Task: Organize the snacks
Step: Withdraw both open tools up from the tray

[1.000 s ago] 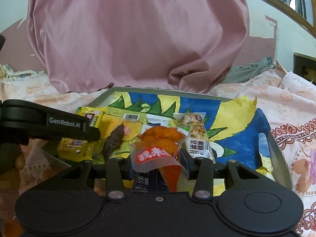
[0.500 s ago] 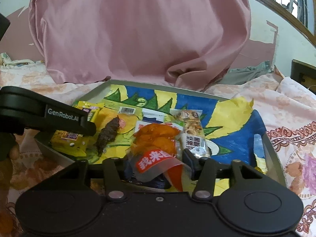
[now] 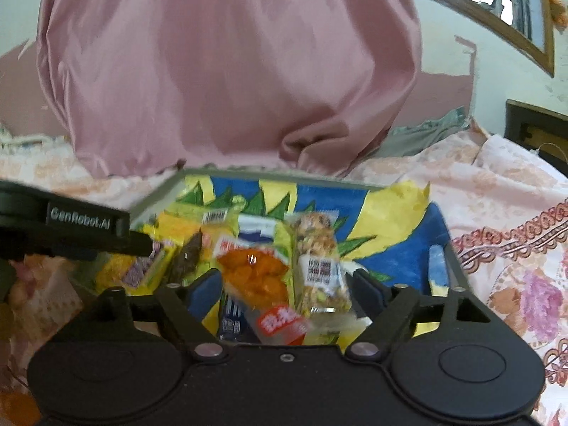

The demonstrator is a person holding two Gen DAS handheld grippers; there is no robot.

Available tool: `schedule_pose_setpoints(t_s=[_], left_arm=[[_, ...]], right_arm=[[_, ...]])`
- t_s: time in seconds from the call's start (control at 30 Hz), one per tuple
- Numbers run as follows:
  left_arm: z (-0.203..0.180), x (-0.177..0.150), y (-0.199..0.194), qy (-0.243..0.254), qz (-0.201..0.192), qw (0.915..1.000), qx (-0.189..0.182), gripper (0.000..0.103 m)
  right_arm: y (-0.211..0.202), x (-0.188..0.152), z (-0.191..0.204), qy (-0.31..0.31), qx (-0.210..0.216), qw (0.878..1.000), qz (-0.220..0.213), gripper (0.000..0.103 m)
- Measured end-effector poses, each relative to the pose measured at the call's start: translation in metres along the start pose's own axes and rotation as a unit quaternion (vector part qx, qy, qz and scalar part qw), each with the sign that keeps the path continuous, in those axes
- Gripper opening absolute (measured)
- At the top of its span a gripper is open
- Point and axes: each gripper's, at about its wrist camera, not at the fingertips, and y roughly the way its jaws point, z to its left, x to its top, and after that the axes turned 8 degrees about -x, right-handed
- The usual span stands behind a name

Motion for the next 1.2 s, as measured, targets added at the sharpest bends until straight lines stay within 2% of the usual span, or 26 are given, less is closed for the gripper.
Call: schedule_pose_setpoints(t_s=[0.3, 0.53, 0.73, 1.07, 1.2], left_arm=[[-0.01, 0.006, -0.054, 0.016, -0.034, 0.9989, 0.027, 0.091], [-0.026, 0.001, -0.106, 0.048, -0.075, 0.9949, 0.046, 0.1], [-0.031, -0.024, -0.155, 0.065, -0.103, 0.9905, 0.064, 0.102], [-0.036, -0.067, -0.216, 0.06, -0.106, 0.9896, 0.076, 0.102], [-0.035, -0.09, -0.232, 0.057, -0.09, 0.9911, 0.08, 0.102]], right_arm=[[-0.045, 0.018, -0.02, 0.04, -0.01, 0.999, -0.031, 0.096], [-0.086, 0.026, -0.033, 0.05, 0.009, 0.998, -0.048, 0.101], [-0.126, 0.023, -0.041, 0.059, 0.018, 0.996, -0.066, 0.102], [-0.19, -0.003, -0.055, 0.066, 0.019, 0.995, -0.073, 0.102], [-0.214, -0.014, -0.058, 0.067, 0.02, 0.995, -0.072, 0.102]])
